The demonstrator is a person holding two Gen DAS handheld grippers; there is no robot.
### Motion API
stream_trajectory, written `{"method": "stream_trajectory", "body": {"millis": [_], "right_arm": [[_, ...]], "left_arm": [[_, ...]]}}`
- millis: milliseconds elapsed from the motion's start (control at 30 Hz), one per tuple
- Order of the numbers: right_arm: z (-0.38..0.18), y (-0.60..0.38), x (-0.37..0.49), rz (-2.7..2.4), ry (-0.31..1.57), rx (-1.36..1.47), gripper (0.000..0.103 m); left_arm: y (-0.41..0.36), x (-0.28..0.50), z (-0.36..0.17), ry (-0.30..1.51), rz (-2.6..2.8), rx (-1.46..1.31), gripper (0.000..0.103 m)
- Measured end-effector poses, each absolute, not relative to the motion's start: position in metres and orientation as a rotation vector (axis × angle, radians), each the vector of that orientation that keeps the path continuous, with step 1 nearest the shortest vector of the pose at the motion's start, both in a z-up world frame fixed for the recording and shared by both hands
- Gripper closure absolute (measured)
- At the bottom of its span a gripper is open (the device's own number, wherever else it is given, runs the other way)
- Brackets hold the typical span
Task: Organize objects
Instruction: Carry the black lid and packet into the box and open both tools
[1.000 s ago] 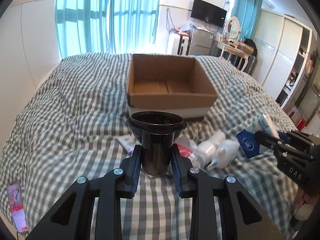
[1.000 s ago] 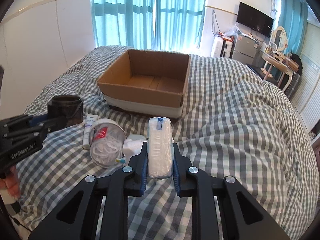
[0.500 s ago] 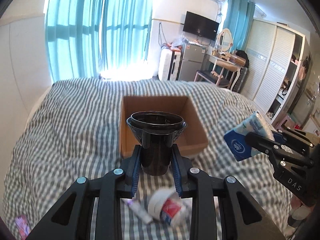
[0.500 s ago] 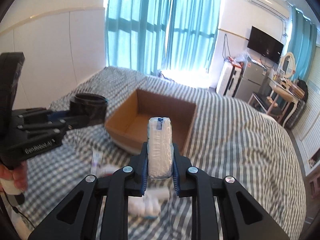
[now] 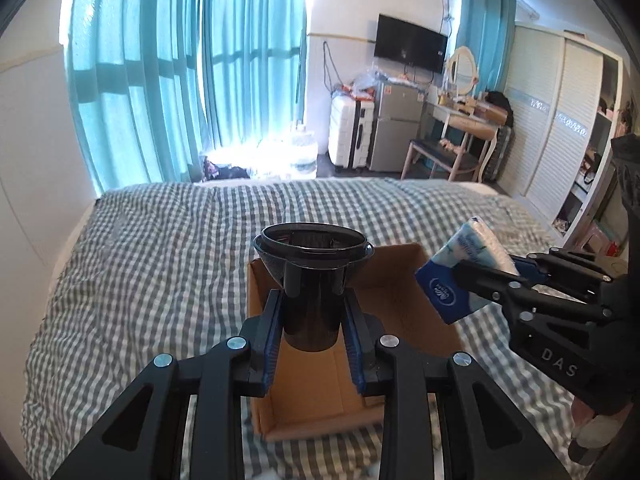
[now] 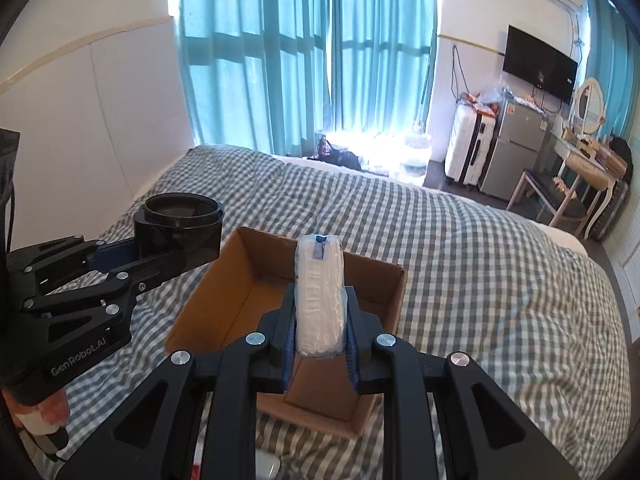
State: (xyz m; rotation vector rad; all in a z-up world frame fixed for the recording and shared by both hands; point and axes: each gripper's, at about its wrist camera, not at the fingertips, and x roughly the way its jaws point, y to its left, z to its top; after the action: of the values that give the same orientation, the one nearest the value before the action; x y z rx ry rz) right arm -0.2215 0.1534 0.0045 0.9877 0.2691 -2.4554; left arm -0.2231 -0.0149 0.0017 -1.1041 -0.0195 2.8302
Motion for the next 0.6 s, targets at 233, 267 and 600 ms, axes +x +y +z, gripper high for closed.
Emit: {"method": "stream_trajectory", "body": {"millis": [233, 267, 600], "right_arm": [[-0.052, 0.143, -0.284, -2.420, 0.214, 1.114, 0.084], [-0.061, 0.141, -0.289, -2.412, 0.212, 1.131, 0.084], [-0.121, 0.133, -0.310, -2.366, 0.249, 1.230, 0.084]], "left_arm": [[-0.015, -0.275, -0.057, -0.030, 2.753, -1.241, 0.075], [-0.016, -0.279, -0.064, -0.023, 2.746, -1.255, 0.075], [-0.008, -0.298, -0.116, 0.080, 2.694, -1.342, 0.075]]}}
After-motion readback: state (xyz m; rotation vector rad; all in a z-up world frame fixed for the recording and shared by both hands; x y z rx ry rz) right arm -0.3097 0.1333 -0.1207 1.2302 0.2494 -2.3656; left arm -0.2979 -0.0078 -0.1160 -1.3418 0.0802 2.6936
